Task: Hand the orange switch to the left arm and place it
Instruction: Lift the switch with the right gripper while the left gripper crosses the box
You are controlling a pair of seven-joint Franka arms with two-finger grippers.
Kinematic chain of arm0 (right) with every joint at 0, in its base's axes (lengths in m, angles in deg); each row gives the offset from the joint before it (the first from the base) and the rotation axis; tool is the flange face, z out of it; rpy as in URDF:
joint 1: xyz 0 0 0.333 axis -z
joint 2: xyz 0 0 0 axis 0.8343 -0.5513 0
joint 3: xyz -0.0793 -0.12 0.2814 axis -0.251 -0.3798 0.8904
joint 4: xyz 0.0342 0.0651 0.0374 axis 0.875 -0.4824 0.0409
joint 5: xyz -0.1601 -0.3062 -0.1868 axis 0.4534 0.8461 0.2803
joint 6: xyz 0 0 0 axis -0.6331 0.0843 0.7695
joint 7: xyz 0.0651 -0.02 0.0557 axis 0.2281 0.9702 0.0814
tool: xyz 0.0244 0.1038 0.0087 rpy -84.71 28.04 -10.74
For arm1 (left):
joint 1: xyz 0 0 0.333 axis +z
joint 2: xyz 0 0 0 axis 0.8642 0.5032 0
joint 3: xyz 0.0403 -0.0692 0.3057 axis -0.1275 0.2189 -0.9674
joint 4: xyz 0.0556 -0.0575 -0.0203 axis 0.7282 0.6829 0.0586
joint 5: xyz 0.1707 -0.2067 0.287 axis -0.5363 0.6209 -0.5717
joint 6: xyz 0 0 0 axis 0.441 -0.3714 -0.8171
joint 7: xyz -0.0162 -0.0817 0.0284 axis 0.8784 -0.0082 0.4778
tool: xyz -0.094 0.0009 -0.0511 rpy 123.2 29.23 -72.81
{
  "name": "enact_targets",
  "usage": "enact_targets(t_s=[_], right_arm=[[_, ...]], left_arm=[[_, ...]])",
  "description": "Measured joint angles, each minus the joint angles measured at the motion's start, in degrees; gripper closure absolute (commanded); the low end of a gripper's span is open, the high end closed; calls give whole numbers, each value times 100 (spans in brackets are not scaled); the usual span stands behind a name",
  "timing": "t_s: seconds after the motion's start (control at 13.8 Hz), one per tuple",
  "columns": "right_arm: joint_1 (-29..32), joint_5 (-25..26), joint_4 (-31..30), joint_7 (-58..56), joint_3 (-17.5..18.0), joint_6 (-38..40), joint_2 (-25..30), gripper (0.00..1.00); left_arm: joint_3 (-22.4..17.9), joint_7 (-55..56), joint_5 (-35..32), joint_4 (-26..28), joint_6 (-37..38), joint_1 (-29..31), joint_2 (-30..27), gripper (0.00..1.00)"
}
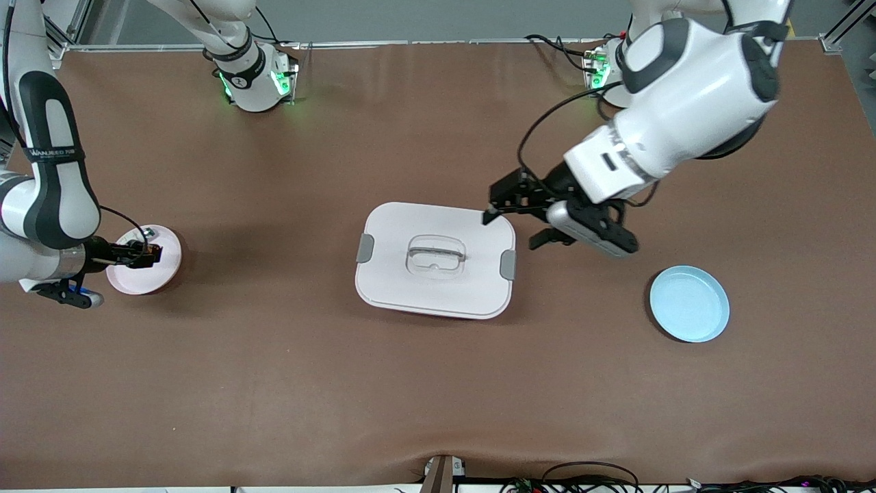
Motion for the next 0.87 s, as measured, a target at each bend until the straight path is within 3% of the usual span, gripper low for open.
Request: enact_targets(t_s=[0.65, 0.87], right_arm=[[-853, -574, 246, 1977, 31, 930, 498, 100], [-1249, -949, 284, 2828, 42, 1037, 649, 100]], left_arm=[[5, 1036, 64, -3, -321, -553, 322, 0], [8, 1291, 401, -16, -366, -801, 386, 0]])
